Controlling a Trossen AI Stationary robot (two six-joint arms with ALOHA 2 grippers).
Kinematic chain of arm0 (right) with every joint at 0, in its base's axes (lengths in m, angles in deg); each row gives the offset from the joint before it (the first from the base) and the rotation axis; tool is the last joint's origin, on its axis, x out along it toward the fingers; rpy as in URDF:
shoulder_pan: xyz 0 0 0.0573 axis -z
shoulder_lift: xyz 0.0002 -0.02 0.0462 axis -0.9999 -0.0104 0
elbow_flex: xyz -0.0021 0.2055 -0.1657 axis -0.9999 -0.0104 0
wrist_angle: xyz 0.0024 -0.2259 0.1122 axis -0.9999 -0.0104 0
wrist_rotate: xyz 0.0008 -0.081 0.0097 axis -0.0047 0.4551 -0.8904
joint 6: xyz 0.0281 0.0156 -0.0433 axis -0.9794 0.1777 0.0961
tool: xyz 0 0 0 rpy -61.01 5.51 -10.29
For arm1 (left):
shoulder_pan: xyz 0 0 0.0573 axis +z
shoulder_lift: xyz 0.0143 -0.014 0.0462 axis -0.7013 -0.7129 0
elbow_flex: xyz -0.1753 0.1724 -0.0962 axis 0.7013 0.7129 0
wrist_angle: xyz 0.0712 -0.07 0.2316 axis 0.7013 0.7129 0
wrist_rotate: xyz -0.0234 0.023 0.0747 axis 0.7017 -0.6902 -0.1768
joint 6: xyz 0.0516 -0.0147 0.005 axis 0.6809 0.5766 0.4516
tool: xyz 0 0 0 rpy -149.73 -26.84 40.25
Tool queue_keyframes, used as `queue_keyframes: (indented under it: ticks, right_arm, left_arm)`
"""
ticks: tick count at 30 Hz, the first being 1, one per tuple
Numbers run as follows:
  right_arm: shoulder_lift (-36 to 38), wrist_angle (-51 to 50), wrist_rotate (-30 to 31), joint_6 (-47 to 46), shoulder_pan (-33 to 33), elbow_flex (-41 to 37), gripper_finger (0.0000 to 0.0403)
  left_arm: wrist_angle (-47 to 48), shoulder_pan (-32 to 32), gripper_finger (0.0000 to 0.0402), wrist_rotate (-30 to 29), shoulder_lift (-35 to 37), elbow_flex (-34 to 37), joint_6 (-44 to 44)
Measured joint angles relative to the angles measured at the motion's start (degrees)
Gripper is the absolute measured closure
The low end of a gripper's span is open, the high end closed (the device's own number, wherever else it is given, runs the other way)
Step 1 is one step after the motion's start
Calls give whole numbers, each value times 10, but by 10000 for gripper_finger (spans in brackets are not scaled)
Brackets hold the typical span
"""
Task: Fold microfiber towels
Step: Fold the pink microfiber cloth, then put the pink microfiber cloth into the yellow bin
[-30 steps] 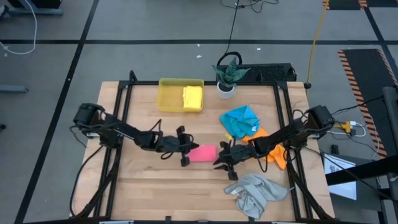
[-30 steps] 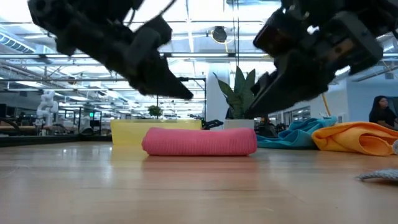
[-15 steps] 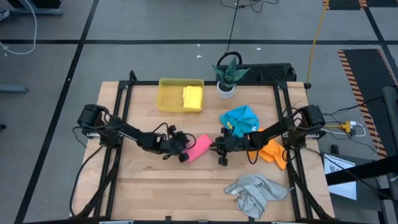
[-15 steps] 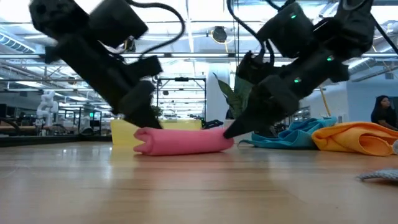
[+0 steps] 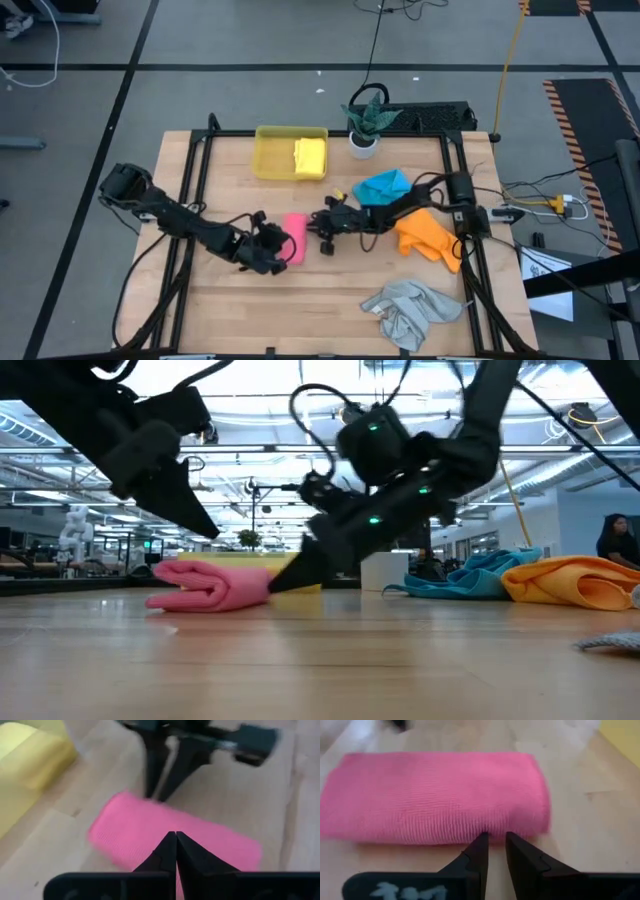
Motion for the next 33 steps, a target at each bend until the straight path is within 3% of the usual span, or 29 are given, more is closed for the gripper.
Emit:
queue_keyframes:
  ticks: [4,8,12,17,22,29,33]
  right_arm:
    - [-2,-4,9,-2,13,11,346]
    - [39,-17,85,1,2,-28,346]
    - [104,5,119,-2,-36,-103,346]
    - [155,121,119,-15,-98,-202,346]
    - [156,262,119,-28,-145,-270,346]
    - [156,302,150,-3,-169,-286,346]
    - [156,305,150,-2,-169,-286,346]
  left_arm:
    - [-5,-18,397,-20,-4,0,12]
    - [-47,-46,391,-48,-7,0,77]
    - [-99,-58,390,1,-16,0,120]
    - [-177,-42,377,43,-30,0,163]
    - [-184,-32,299,81,-36,0,246]
    - [-186,-72,159,80,-59,-1,393]
    - [-173,-97,133,18,-116,-8,386]
